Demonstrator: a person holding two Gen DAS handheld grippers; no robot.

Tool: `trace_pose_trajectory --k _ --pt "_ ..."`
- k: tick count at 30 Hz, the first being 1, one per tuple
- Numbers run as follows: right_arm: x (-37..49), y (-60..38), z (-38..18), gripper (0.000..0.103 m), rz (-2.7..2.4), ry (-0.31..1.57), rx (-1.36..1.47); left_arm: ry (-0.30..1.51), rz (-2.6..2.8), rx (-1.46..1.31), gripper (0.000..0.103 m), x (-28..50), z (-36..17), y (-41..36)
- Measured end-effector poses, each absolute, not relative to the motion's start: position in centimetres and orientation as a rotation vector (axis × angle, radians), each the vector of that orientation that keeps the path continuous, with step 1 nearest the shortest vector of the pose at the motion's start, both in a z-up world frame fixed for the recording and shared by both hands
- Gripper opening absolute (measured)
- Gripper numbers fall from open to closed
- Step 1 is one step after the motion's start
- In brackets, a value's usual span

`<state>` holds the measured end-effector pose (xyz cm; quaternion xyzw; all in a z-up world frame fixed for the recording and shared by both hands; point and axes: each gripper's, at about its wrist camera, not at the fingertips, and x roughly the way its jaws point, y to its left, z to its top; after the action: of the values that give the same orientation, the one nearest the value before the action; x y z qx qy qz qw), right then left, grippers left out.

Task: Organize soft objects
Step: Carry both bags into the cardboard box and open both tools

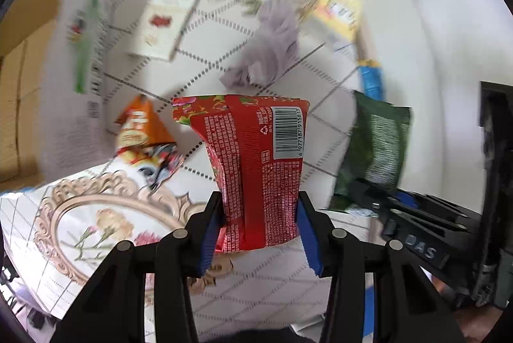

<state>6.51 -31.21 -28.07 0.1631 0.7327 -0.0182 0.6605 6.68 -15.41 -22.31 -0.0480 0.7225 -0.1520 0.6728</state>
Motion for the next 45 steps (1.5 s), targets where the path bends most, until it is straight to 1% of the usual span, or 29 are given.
trace_pose_trajectory --k 3,4,5,7,12,14,17,21,22,26,31,35,39,40,42,43,44,45 --pt "6.4 -28.8 -24.7 0.03 0.03 1.606 0.376 1.545 -0.359 -0.134 0.042 5.8 -17.3 -12.1" --pt "6.2 -28.2 -23.4 0.03 0.057 1.585 0.379 1.512 -0.353 -0.142 0.042 6.6 -14.6 -10.6" --pt "6.5 -27.2 -21.9 0.03 0.087 1.564 0.374 1.486 -0.346 -0.152 0.042 6.4 -13.8 -9.3" --pt "6.5 -25.9 -18.4 0.03 0.143 1.52 0.359 1.431 -0.331 -0.172 0.042 7.6 -10.0 -5.9" --pt "8.8 -19.0 -12.4 0.03 0.275 1.45 0.318 1.348 -0.29 -0.202 0.042 10.1 -6.2 1.1" --pt "10.3 -15.6 -11.5 0.03 0.296 1.434 0.285 1.335 -0.274 -0.209 0.042 11.5 -6.7 2.6" --pt "13.0 -10.8 -11.6 0.03 0.302 1.44 0.254 1.332 -0.234 -0.22 0.042 14.1 -7.9 6.4" --pt "16.6 -5.3 -13.4 0.03 0.28 1.471 0.208 1.39 -0.219 -0.256 0.042 17.8 -11.5 11.0" --pt "17.7 -4.0 -14.4 0.03 0.273 1.487 0.201 1.407 -0.222 -0.259 0.042 18.9 -12.0 11.8" --pt "21.3 -0.8 -18.9 0.03 0.229 1.546 0.202 1.508 -0.243 -0.285 0.042 22.9 -16.9 14.5" --pt "24.1 1.2 -24.4 0.029 0.195 1.599 0.164 1.584 -0.262 -0.261 0.042 25.7 -21.6 15.7" --pt "26.2 2.3 -27.7 0.029 0.153 1.627 0.11 1.622 -0.302 -0.259 0.042 27.4 -24.4 15.2" --pt "27.7 2.2 -29.4 0.03 0.113 1.64 0.106 1.668 -0.272 -0.242 0.044 28.3 -25.5 14.8" --pt "28.0 2.1 -29.5 0.031 0.108 1.638 0.102 1.679 -0.265 -0.253 0.044 28.4 -25.5 14.8" --pt "28.1 1.9 -29.2 0.036 0.093 1.635 0.11 1.681 -0.269 -0.264 0.044 28.6 -25.4 15.0" --pt "28.2 1.7 -29.0 0.041 0.087 1.633 0.114 1.673 -0.263 -0.25 0.044 28.7 -25.3 15.0" --pt "28.2 1.7 -28.7 0.046 0.079 1.625 0.112 1.661 -0.261 -0.225 0.048 28.7 -24.8 14.9" --pt "28.3 1.7 -28.7 0.048 0.076 1.621 0.107 1.654 -0.261 -0.205 0.054 28.7 -24.6 14.9"
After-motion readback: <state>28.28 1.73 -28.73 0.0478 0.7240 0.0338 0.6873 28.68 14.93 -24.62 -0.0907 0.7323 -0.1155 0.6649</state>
